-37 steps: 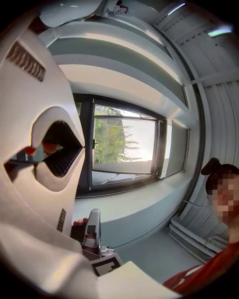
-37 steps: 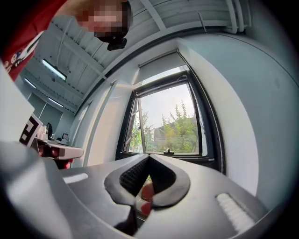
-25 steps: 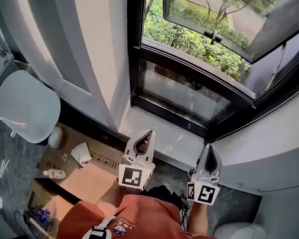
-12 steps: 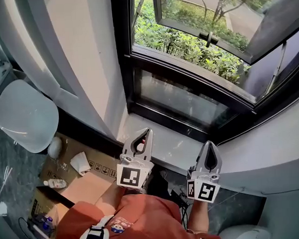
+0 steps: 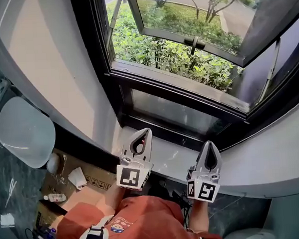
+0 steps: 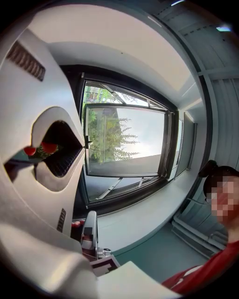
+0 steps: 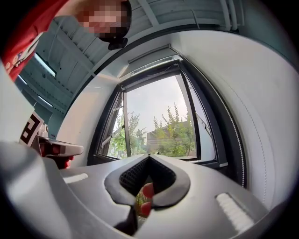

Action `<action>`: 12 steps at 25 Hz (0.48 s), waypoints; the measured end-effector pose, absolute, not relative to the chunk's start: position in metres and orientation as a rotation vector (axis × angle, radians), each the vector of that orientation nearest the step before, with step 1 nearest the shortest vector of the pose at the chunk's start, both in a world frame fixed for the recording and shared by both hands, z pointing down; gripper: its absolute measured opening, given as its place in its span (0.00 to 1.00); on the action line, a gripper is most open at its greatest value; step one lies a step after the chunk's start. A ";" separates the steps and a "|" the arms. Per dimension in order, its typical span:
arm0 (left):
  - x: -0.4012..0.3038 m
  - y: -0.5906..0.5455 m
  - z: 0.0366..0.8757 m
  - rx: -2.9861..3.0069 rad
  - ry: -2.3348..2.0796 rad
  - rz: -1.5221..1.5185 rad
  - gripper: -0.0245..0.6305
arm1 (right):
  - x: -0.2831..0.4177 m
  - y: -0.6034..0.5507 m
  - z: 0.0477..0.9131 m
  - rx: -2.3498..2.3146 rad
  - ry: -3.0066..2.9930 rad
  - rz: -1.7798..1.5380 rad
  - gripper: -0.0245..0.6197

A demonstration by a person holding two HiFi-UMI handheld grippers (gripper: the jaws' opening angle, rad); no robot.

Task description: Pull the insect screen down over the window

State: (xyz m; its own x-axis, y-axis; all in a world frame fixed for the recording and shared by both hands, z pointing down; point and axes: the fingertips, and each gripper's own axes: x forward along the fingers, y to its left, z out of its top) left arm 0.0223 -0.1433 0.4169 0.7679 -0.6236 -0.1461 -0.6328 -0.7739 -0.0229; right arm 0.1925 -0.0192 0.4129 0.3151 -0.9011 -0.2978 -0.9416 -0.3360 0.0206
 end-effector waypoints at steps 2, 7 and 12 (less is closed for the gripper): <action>0.041 -0.148 0.414 -2.892 1.009 0.197 0.05 | 0.210 -0.024 0.412 -2.416 1.690 0.385 0.05; 0.084 -0.159 0.405 -2.865 0.984 0.197 0.04 | 0.252 -0.030 0.407 -2.406 1.650 0.394 0.05; 0.116 -0.168 0.397 -2.855 0.995 0.186 0.05 | 0.286 -0.033 0.408 -2.407 1.620 0.387 0.05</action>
State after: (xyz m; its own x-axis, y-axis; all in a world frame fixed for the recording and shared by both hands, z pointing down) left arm 0.1159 -0.1675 0.3970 0.7772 -0.6106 -0.1524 -0.6244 -0.7784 -0.0656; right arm 0.2859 -0.0326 0.4078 0.3599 -0.8715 -0.3330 -0.9279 -0.3717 -0.0302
